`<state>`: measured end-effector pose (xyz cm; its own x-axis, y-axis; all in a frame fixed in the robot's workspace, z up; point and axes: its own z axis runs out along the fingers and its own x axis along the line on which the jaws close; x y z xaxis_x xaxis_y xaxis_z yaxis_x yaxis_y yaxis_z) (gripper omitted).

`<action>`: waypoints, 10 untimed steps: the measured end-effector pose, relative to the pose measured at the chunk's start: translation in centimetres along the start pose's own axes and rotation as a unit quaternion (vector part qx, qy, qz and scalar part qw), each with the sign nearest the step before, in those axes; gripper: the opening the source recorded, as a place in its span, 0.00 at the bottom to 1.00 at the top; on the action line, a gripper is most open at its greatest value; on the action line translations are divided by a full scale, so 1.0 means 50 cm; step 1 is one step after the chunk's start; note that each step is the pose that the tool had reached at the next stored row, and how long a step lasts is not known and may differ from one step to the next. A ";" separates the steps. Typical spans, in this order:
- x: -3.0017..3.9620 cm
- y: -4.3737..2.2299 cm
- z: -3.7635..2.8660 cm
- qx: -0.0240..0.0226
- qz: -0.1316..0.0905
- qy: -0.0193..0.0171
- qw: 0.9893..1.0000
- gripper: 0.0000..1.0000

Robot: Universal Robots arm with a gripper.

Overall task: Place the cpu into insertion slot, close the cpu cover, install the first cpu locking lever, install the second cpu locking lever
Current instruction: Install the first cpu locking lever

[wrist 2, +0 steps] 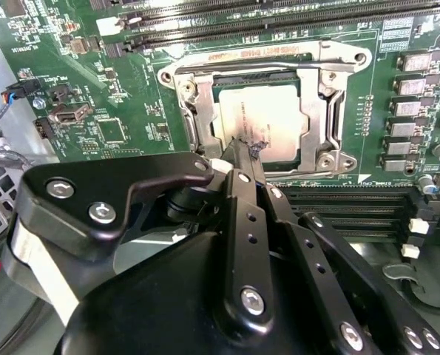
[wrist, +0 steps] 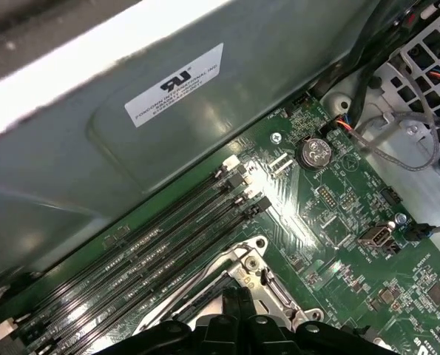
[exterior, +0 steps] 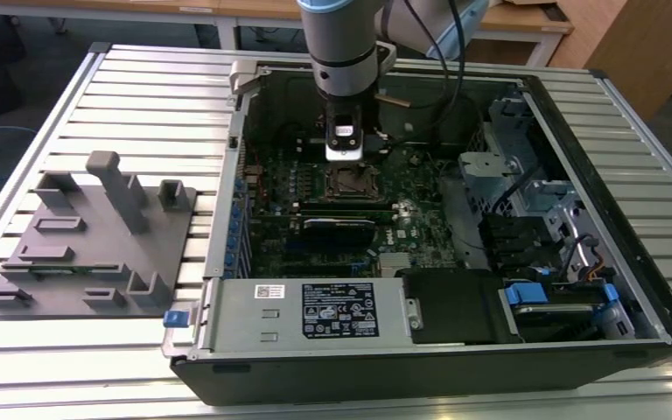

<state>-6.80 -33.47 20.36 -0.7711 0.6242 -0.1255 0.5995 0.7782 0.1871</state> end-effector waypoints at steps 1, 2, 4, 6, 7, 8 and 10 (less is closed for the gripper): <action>0.000 0.000 -0.002 0.000 0.000 0.000 1.000 0.10; 0.000 0.001 -0.004 0.000 -0.001 0.000 1.000 0.10; -0.001 0.002 -0.008 0.000 -0.003 0.000 1.000 0.10; -0.002 0.002 -0.010 -0.001 -0.004 0.001 1.000 0.10; -0.002 0.003 -0.010 -0.001 -0.005 0.001 1.000 0.10; -0.002 0.003 -0.010 -0.001 -0.006 0.001 1.000 0.10; -0.002 0.003 -0.010 0.000 -0.011 0.001 1.000 0.10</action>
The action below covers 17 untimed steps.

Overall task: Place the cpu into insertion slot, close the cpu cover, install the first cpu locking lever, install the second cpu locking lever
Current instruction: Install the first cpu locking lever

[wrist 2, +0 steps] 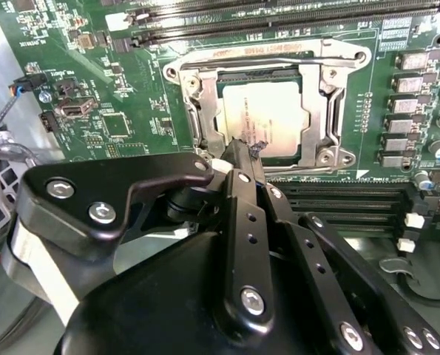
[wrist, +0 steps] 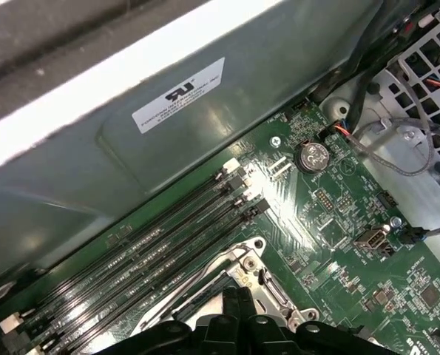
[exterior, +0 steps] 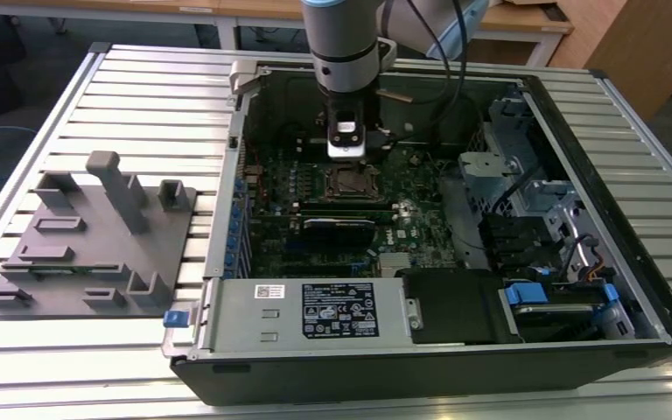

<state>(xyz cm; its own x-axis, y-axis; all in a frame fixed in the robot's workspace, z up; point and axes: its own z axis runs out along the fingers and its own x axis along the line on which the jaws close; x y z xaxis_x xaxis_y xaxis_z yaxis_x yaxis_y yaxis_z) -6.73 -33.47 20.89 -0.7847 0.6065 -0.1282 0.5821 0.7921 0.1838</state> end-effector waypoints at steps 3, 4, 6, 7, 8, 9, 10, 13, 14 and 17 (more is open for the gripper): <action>0.000 0.000 0.001 0.000 -0.016 0.002 1.000 0.10; 0.000 0.000 0.001 0.000 -0.022 0.002 1.000 0.10; 0.000 0.000 0.002 0.002 -0.034 0.002 0.999 0.10; 0.000 0.000 0.002 0.003 -0.041 0.001 0.999 0.10; 0.000 0.000 0.003 0.004 -0.047 0.001 0.999 0.10; 0.000 0.000 0.003 0.005 -0.053 0.001 0.999 0.10; 0.000 -0.001 0.003 0.006 -0.059 0.001 0.998 0.10; 0.000 -0.001 0.004 0.009 -0.078 0.000 0.997 0.10; 0.000 -0.001 0.004 0.009 -0.083 0.001 0.996 0.10; 0.001 -0.001 0.005 0.009 -0.102 0.002 0.995 0.10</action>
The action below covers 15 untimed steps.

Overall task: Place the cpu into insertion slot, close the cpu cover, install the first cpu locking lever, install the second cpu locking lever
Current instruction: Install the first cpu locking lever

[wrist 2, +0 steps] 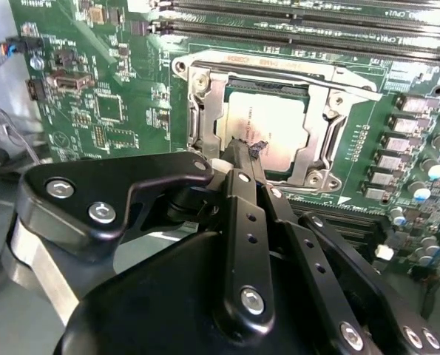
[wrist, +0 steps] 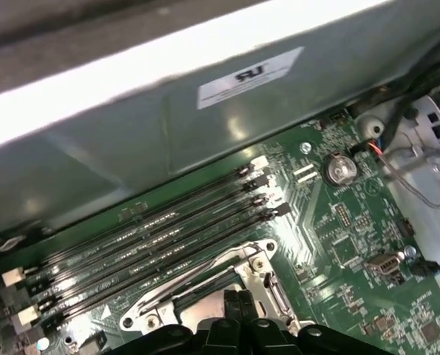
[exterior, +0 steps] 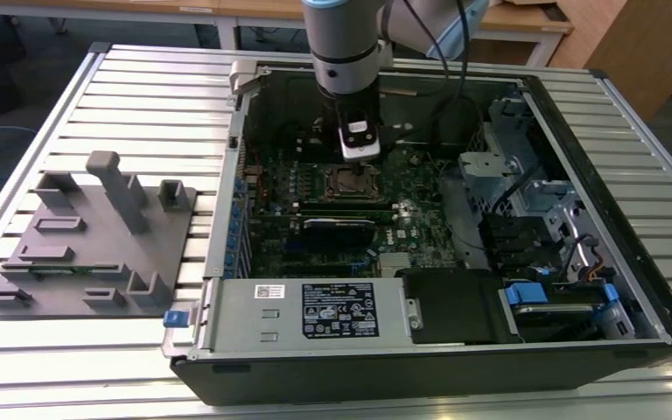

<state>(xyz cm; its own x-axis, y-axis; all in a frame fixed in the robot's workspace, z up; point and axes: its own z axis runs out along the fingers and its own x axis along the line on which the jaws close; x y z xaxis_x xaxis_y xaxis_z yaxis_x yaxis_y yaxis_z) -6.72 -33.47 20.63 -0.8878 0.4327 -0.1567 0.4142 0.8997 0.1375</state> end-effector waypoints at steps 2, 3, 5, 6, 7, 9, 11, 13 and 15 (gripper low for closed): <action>0.000 0.000 0.000 -0.001 -0.011 0.001 1.000 0.10; 0.000 0.000 0.000 -0.002 -0.014 0.002 1.000 0.10; 0.000 0.000 0.000 -0.002 -0.015 0.002 1.000 0.10; 0.000 0.000 0.000 -0.002 -0.015 0.002 1.000 0.10; 0.000 0.000 0.000 -0.002 -0.015 0.002 1.000 0.10; 0.000 0.000 0.000 -0.002 -0.015 0.002 1.000 0.10; 0.000 0.000 0.000 -0.001 -0.015 0.004 1.000 0.10; -0.001 0.000 0.001 0.003 -0.014 0.012 1.000 0.10; -0.001 0.000 0.001 0.005 -0.014 0.017 1.000 0.10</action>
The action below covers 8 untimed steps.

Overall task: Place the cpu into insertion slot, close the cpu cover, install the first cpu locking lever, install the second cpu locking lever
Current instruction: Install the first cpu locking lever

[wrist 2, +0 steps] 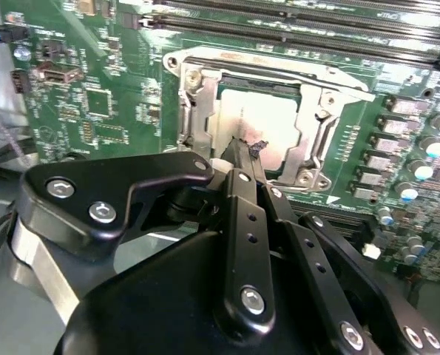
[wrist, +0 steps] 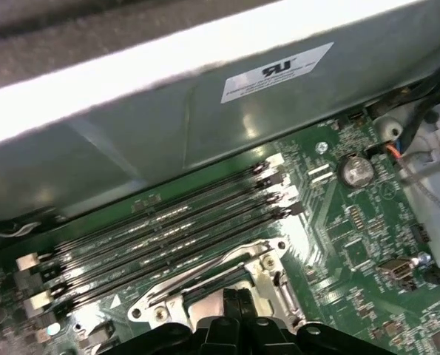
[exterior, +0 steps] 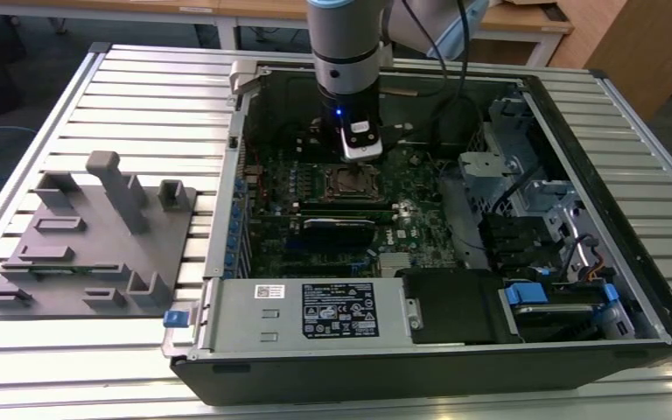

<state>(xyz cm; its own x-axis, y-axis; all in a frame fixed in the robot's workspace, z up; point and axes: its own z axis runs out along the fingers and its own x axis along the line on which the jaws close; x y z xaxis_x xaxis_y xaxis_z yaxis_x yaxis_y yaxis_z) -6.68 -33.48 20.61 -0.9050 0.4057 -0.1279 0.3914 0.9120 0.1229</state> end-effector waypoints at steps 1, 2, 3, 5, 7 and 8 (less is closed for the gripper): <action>0.000 0.000 0.000 0.000 0.000 0.000 1.000 0.10; 0.000 0.000 0.000 0.000 0.000 0.000 1.000 0.10; 0.000 0.000 0.000 0.000 0.000 0.001 1.000 0.10; 0.000 0.000 0.000 0.000 0.000 0.001 1.000 0.10; 0.000 0.000 -0.001 0.000 0.000 0.001 1.000 0.10; -0.001 0.001 -0.004 0.000 0.000 0.001 1.000 0.10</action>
<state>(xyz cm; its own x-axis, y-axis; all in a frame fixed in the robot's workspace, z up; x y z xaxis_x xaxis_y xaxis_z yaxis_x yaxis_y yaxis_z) -6.68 -33.47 20.80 -0.9052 0.4058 -0.1262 0.3917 0.9119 0.1224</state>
